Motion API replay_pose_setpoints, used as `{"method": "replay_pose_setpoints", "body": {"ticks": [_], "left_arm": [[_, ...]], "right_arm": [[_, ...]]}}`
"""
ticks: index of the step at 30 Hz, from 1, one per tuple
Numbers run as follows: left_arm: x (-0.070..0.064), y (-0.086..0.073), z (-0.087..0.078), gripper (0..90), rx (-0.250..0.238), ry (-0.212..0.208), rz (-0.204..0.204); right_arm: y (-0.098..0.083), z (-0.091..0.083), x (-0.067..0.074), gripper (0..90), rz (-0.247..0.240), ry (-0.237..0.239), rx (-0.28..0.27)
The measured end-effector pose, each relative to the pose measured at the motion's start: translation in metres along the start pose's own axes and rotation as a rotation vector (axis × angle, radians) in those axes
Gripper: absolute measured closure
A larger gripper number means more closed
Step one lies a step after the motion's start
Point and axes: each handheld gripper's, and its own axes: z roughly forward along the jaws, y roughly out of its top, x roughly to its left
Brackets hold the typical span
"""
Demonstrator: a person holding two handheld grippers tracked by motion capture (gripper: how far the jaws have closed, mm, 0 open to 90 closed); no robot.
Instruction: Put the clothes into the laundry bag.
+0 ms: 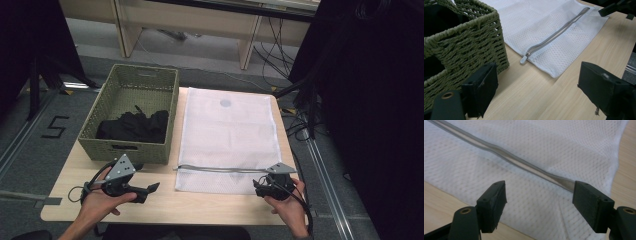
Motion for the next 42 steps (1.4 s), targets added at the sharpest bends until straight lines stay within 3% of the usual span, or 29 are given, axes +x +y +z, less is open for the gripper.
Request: {"method": "replay_pose_setpoints", "body": {"ticks": [1,3,5,8,10,13,16,17,18,19,20,21,23,24,25,26,27,28,31,33,35,36,37,38,39,41,42], "left_arm": [[-0.001,0.000,-0.001,15.7,-0.001,0.006,0.003],[0.000,0.000,-0.001,15.7,-0.003,0.008,0.003],[0.001,0.000,-0.001,15.7,-0.005,0.005,-0.008],[0.000,0.000,-0.001,15.7,-0.002,0.008,-0.003],[0.001,0.000,-0.001,15.7,0.001,0.003,-0.001],[0.000,0.000,-0.002,15.7,0.000,0.009,-0.010],[0.001,-0.001,-0.002,15.7,0.004,0.014,-0.010],[0.001,-0.001,-0.002,15.7,0.004,0.013,-0.010],[0.001,-0.001,-0.002,15.7,0.005,0.013,-0.010],[0.001,-0.001,-0.001,15.7,0.003,0.009,-0.008],[0.002,-0.001,-0.001,15.7,0.009,0.009,0.003],[0.001,-0.001,-0.001,15.7,0.012,0.013,0.007],[0.000,-0.001,0.000,15.7,0.015,0.011,0.004],[0.000,-0.001,0.000,15.7,0.015,0.012,0.006],[0.000,-0.001,0.000,15.7,0.012,0.014,0.007],[0.000,-0.001,-0.001,15.7,0.016,0.014,0.008],[0.001,-0.001,-0.001,15.7,0.018,0.015,0.007],[0.001,-0.001,-0.001,15.7,0.017,0.015,0.010],[0.001,-0.001,-0.002,15.7,0.013,0.013,0.003],[0.001,-0.001,-0.002,15.6,0.014,0.018,0.001],[0.001,-0.001,-0.002,15.4,0.012,0.009,0.003],[0.000,-0.001,-0.001,15.3,0.012,0.009,-0.001],[0.000,-0.001,-0.001,15.3,0.017,0.013,0.008],[0.001,-0.001,-0.001,15.3,0.022,0.009,0.010],[0.001,-0.002,-0.002,15.3,0.020,0.012,0.007],[0.000,-0.001,-0.002,15.3,0.013,0.011,-0.002],[0.001,-0.001,-0.002,15.4,0.012,0.009,0.004]], "right_arm": [[0.000,0.002,0.000,27.9,0.024,-0.016,0.010],[0.001,0.006,-0.006,27.9,-0.032,-0.046,0.009],[0.003,0.009,-0.007,27.9,0.016,-0.052,0.042],[0.004,0.017,-0.016,28.1,-0.015,-0.080,0.072],[0.005,0.021,-0.021,28.6,0.038,-0.097,0.108],[0.002,0.030,-0.038,30.1,0.000,-0.176,0.096],[0.001,0.036,-0.046,31.5,0.064,-0.196,0.125],[0.002,0.036,-0.050,31.9,0.051,-0.209,0.161],[0.000,0.041,-0.053,31.9,0.046,-0.224,0.134],[0.002,0.039,-0.055,32.0,0.050,-0.217,0.178],[0.000,0.044,-0.055,31.9,0.059,-0.232,0.134],[0.001,0.044,-0.057,31.9,0.046,-0.227,0.160],[0.003,0.049,-0.057,32.6,0.041,-0.230,0.150],[0.006,0.049,-0.055,33.5,0.035,-0.220,0.195],[0.007,0.049,-0.054,33.5,0.027,-0.219,0.201],[0.009,0.050,-0.053,33.3,0.027,-0.215,0.194],[0.010,0.051,-0.055,33.8,-0.012,-0.198,0.184],[0.011,0.051,-0.051,34.8,0.016,-0.189,0.190],[0.012,0.048,-0.052,34.9,-0.035,-0.186,0.203],[0.012,0.047,-0.052,34.9,-0.034,-0.176,0.193],[0.013,0.046,-0.047,34.9,-0.012,-0.122,0.204],[0.014,0.048,-0.047,34.9,-0.028,-0.121,0.185],[0.015,0.050,-0.043,34.9,-0.026,-0.090,0.188],[0.017,0.051,-0.042,34.8,-0.055,-0.087,0.178],[0.018,0.052,-0.038,34.9,-0.043,-0.078,0.186],[0.021,0.055,-0.036,34.2,-0.089,-0.075,0.162],[0.022,0.055,-0.034,33.2,-0.081,-0.066,0.165]]}}
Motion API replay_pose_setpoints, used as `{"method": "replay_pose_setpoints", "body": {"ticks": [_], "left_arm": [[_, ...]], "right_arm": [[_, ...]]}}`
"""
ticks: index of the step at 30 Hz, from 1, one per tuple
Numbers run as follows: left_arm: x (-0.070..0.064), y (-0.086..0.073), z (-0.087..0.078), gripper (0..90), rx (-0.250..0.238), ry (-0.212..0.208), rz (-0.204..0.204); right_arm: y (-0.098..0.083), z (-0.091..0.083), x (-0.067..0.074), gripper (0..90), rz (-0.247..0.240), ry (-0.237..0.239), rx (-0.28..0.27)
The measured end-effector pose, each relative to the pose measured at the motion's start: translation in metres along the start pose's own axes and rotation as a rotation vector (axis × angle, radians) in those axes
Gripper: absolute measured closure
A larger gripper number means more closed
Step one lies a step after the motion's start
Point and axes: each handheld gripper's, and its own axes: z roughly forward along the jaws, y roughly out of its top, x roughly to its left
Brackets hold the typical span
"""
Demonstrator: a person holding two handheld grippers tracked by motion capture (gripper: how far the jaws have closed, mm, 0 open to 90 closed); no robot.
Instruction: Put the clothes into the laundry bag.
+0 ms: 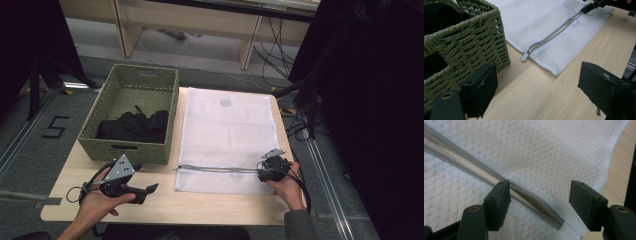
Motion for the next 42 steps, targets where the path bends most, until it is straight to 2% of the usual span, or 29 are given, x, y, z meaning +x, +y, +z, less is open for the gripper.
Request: {"method": "replay_pose_setpoints", "body": {"ticks": [2,4,5,7,8,10,11,14,15,16,17,19,20,23,26,29,32,33,35,37,38,40,41,42], "left_arm": [[0.000,0.000,0.000,15.3,0.003,0.011,-0.001],[0.000,0.000,0.000,15.4,0.000,0.008,-0.004],[0.000,0.000,0.000,15.4,-0.003,0.004,0.000],[0.001,0.000,0.000,15.4,0.006,0.001,0.007],[0.000,-0.001,0.000,15.4,0.005,0.003,-0.001],[0.000,0.000,0.000,15.3,-0.001,0.007,-0.001],[0.000,0.000,-0.001,15.3,-0.002,0.004,0.003],[0.001,0.000,-0.001,15.4,-0.002,0.006,0.002],[0.000,-0.001,-0.001,15.4,-0.002,0.007,-0.012],[0.001,0.000,-0.002,15.4,-0.004,0.004,0.004],[0.000,0.000,-0.001,15.3,-0.005,0.004,0.003],[0.000,0.000,-0.001,15.4,0.003,0.007,0.003],[0.000,0.000,-0.001,15.3,0.005,0.003,0.005],[0.000,0.000,-0.001,15.4,0.003,-0.001,0.015],[0.000,0.000,-0.001,15.4,0.003,-0.001,0.014],[0.000,0.000,-0.001,15.4,0.004,-0.003,0.016],[0.000,0.000,-0.001,15.4,0.003,-0.004,0.008],[0.000,0.000,-0.001,15.4,0.003,-0.005,0.015],[0.000,0.000,-0.001,15.4,0.005,-0.004,0.019],[-0.002,-0.001,-0.001,15.4,0.004,-0.002,-0.006],[-0.001,0.000,-0.001,15.4,0.002,-0.001,0.010],[-0.001,0.000,-0.001,15.4,0.003,0.001,0.012],[0.000,0.000,-0.001,15.4,0.006,-0.001,0.019],[0.000,0.000,-0.002,15.4,0.007,0.002,0.014]], "right_arm": [[0.003,0.001,0.002,31.4,-0.007,0.016,-0.020],[0.010,0.000,0.009,30.5,0.000,0.054,-0.052],[0.013,0.001,0.013,30.4,-0.027,0.067,-0.082],[0.022,0.000,0.023,30.5,-0.028,0.109,-0.090],[0.026,0.001,0.027,31.2,-0.052,0.110,-0.105],[0.033,0.005,0.034,31.9,-0.087,0.117,-0.114],[0.037,0.007,0.039,32.0,-0.102,0.136,-0.095],[0.041,0.011,0.044,31.5,-0.141,0.146,-0.088],[0.042,0.012,0.045,31.3,-0.145,0.145,-0.087],[0.043,0.012,0.046,30.7,-0.153,0.152,-0.085],[0.044,0.013,0.048,30.3,-0.147,0.159,-0.088],[0.046,0.015,0.050,29.2,-0.171,0.156,-0.084],[0.047,0.016,0.052,29.1,-0.172,0.170,-0.075],[0.052,0.021,0.055,28.4,-0.171,0.171,-0.084],[0.058,0.024,0.054,30.1,-0.177,0.138,-0.089],[0.063,0.029,0.052,32.3,-0.142,0.122,-0.103],[0.067,0.034,0.049,36.1,-0.114,0.087,-0.107],[0.068,0.037,0.046,39.5,-0.143,0.073,-0.127],[0.070,0.037,0.045,44.6,-0.128,0.066,-0.129],[0.072,0.039,0.045,52.2,-0.122,0.091,-0.109],[0.071,0.039,0.045,54.8,-0.116,0.112,-0.104],[0.072,0.040,0.043,67.3,-0.109,0.124,-0.111],[0.072,0.039,0.043,71.9,-0.114,0.113,-0.105],[0.072,0.039,0.042,75.8,-0.110,0.144,-0.093]]}}
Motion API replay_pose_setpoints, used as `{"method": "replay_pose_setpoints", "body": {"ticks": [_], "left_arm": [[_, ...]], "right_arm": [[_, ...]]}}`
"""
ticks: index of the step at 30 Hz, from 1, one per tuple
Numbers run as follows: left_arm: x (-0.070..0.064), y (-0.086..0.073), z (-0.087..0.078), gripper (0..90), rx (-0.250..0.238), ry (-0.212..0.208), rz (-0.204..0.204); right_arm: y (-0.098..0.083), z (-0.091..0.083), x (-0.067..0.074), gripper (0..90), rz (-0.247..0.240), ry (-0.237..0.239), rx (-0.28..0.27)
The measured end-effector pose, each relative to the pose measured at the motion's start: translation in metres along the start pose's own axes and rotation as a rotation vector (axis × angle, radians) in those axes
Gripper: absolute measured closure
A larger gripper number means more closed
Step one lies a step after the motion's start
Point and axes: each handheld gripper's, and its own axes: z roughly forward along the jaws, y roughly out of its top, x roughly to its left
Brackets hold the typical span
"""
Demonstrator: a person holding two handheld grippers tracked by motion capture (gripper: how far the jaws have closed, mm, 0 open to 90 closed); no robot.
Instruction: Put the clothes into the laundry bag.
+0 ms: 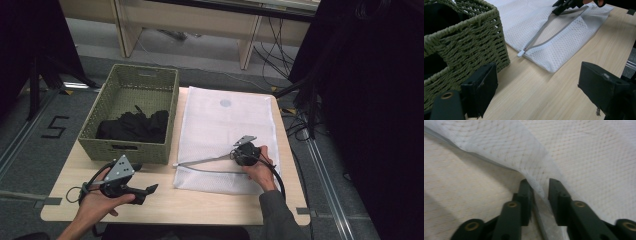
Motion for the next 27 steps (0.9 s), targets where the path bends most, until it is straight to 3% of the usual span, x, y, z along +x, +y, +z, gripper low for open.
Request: {"method": "replay_pose_setpoints", "body": {"ticks": [3,8,10,11,13,15,16,17,20,22,25,27], "left_arm": [[0.000,0.000,0.000,15.6,-0.006,-0.001,-0.003],[0.000,0.000,-0.001,15.6,-0.006,0.001,-0.005],[0.001,0.001,-0.001,15.8,-0.004,0.008,0.004],[0.000,0.000,-0.001,15.8,-0.003,0.009,-0.011],[0.001,0.001,-0.002,15.8,-0.007,0.012,-0.008],[0.001,0.001,-0.002,15.9,-0.007,0.011,-0.005],[0.002,0.001,-0.002,15.9,-0.001,0.022,-0.004],[0.002,0.001,-0.002,15.9,-0.001,0.021,-0.005],[0.003,0.003,-0.002,15.9,-0.009,0.022,-0.014],[0.007,0.006,-0.003,16.3,-0.010,0.029,0.015],[0.013,0.013,-0.006,16.9,-0.043,0.055,-0.013],[0.020,0.018,-0.009,17.3,-0.082,0.050,-0.060]], "right_arm": [[0.000,-0.003,0.000,83.5,-0.002,-0.009,-0.031],[0.007,-0.015,-0.001,88.6,-0.017,-0.031,-0.069],[0.009,-0.019,-0.001,88.8,-0.016,-0.048,-0.083],[0.011,-0.021,-0.001,88.9,-0.003,-0.051,-0.088],[0.013,-0.025,-0.002,89.1,-0.021,-0.073,-0.112],[0.014,-0.028,-0.002,89.2,-0.032,-0.078,-0.130],[0.015,-0.030,-0.001,89.3,0.004,-0.067,-0.126],[0.016,-0.032,-0.003,89.3,-0.027,-0.073,-0.149],[0.017,-0.036,-0.003,89.3,-0.024,-0.070,-0.167],[0.018,-0.039,-0.003,89.3,-0.017,-0.074,-0.180],[0.019,-0.044,-0.001,89.4,-0.004,-0.087,-0.197],[0.020,-0.046,-0.002,89.3,-0.032,-0.078,-0.196]]}}
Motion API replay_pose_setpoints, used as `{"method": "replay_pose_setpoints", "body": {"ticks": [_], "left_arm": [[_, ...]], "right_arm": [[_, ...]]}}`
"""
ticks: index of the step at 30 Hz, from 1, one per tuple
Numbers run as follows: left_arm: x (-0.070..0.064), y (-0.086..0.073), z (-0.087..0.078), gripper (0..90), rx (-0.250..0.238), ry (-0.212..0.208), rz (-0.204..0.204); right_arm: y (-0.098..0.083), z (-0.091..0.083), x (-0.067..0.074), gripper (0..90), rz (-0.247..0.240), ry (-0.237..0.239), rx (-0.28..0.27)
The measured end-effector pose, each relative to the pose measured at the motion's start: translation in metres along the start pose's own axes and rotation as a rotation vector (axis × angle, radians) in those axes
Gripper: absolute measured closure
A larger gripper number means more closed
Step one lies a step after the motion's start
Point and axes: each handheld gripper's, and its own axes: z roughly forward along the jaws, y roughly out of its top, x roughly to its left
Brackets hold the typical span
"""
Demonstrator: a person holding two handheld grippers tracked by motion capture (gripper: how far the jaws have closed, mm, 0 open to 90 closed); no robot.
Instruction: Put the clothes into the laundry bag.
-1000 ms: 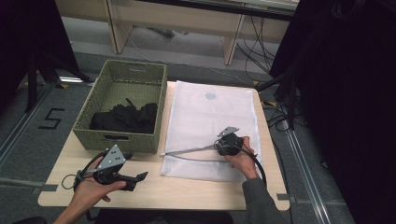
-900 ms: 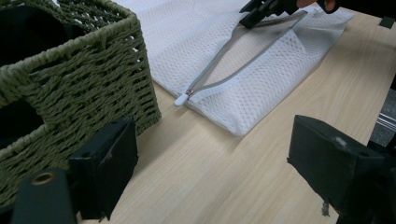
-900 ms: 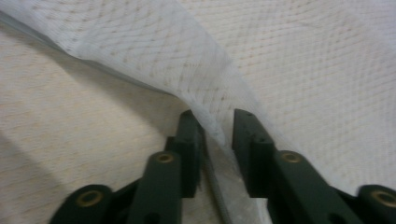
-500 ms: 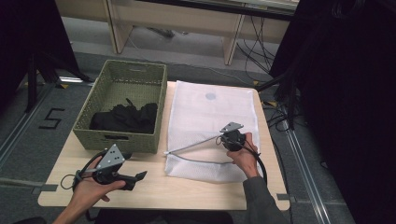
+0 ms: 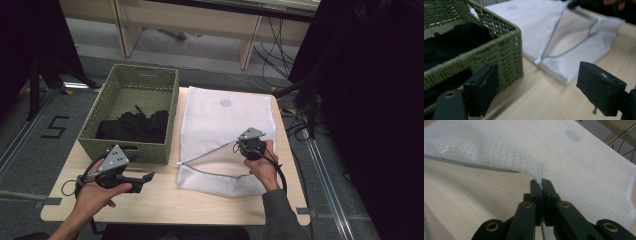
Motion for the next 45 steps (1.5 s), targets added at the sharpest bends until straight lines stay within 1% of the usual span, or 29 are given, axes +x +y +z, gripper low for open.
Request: {"method": "replay_pose_setpoints", "body": {"ticks": [2,3,6,7,8,9,11,13,16,17,18,20,21,22,23,25,27,28,29,30,32,33,34,35,37,40,43,44,45], "left_arm": [[0.008,0.007,-0.002,18.1,-0.008,0.012,0.000],[0.011,0.010,-0.003,18.0,-0.013,0.028,-0.004],[0.022,0.022,-0.002,18.0,-0.033,0.028,-0.038],[0.028,0.029,-0.001,18.0,-0.031,0.047,-0.031],[0.032,0.034,0.000,18.0,-0.033,0.054,-0.032],[0.037,0.040,0.002,18.0,-0.024,0.055,-0.033],[0.048,0.055,0.008,17.1,-0.001,0.056,-0.041],[0.062,0.068,0.016,17.0,0.037,0.092,-0.024],[0.082,0.079,0.029,15.7,0.089,0.113,-0.027],[0.090,0.082,0.034,15.6,0.096,0.128,-0.024],[0.098,0.085,0.039,15.2,0.119,0.117,-0.024],[0.108,0.090,0.050,14.9,0.136,0.106,-0.052],[0.110,0.091,0.058,14.9,0.104,0.093,-0.109],[0.113,0.094,0.063,14.8,0.119,0.057,-0.168],[0.112,0.097,0.070,14.8,0.115,0.041,-0.212],[0.109,0.101,0.083,15.0,0.187,0.058,-0.147],[0.110,0.102,0.098,15.5,0.268,0.108,-0.085],[0.111,0.101,0.103,16.1,0.274,0.123,-0.084],[0.114,0.099,0.111,16.3,0.284,0.134,-0.118],[0.117,0.097,0.115,16.3,0.300,0.141,-0.124],[0.121,0.094,0.125,16.3,0.340,0.165,-0.109],[0.124,0.094,0.128,16.7,0.382,0.158,-0.119],[0.127,0.096,0.131,16.2,0.401,0.131,-0.127],[0.129,0.096,0.133,15.5,0.378,0.120,-0.123],[0.134,0.098,0.136,17.5,0.343,0.159,-0.125],[0.140,0.096,0.141,16.0,0.357,0.153,-0.115],[0.142,0.090,0.145,15.9,0.404,0.202,-0.032],[0.141,0.088,0.145,16.7,0.388,0.219,-0.026],[0.140,0.086,0.145,17.2,0.376,0.211,-0.041]], "right_arm": [[0.000,-0.001,0.001,89.4,0.027,-0.005,0.001],[0.001,-0.001,0.000,89.4,0.014,-0.002,-0.004],[0.002,-0.003,0.003,89.3,0.040,-0.012,0.001],[0.002,-0.003,0.001,89.4,0.012,-0.012,-0.005],[0.003,-0.003,0.001,89.4,0.008,-0.006,-0.014],[0.003,-0.004,0.003,89.3,0.038,-0.013,0.003],[0.003,-0.004,0.003,89.3,0.023,-0.018,-0.008],[0.003,-0.005,0.004,89.3,0.039,-0.009,0.002],[0.002,-0.005,0.003,89.3,0.037,-0.009,0.000],[0.002,-0.004,0.002,89.3,0.020,-0.017,-0.014],[0.002,-0.005,0.001,89.3,0.023,-0.011,-0.012],[0.001,-0.005,0.001,89.3,0.016,-0.015,-0.010],[0.001,-0.004,0.001,89.3,0.011,-0.017,-0.009],[0.001,-0.004,0.001,89.3,0.015,-0.014,-0.008],[0.001,-0.004,0.002,89.3,0.035,-0.003,0.003],[0.001,-0.003,0.001,89.3,0.017,-0.013,-0.003],[0.001,-0.003,0.001,89.3,0.016,-0.013,-0.002],[0.001,-0.004,0.002,89.3,0.031,-0.003,0.007],[0.001,-0.003,0.000,89.3,0.010,-0.009,-0.005],[0.001,-0.004,0.001,89.3,0.015,-0.010,-0.005],[0.000,-0.004,0.001,89.2,0.012,-0.012,-0.007],[0.000,-0.004,0.001,89.2,0.014,-0.011,-0.007],[0.000,-0.004,0.001,89.2,0.021,-0.008,-0.004],[0.000,-0.003,0.000,89.2,0.014,-0.009,-0.007],[0.000,-0.002,0.000,89.2,0.011,-0.008,-0.002],[0.000,-0.002,-0.001,89.1,0.002,-0.004,-0.004],[-0.001,-0.002,-0.001,89.1,0.005,-0.009,-0.007],[-0.001,-0.002,0.001,89.1,0.040,-0.016,-0.007],[-0.001,-0.002,0.000,89.1,0.026,-0.012,-0.003]]}}
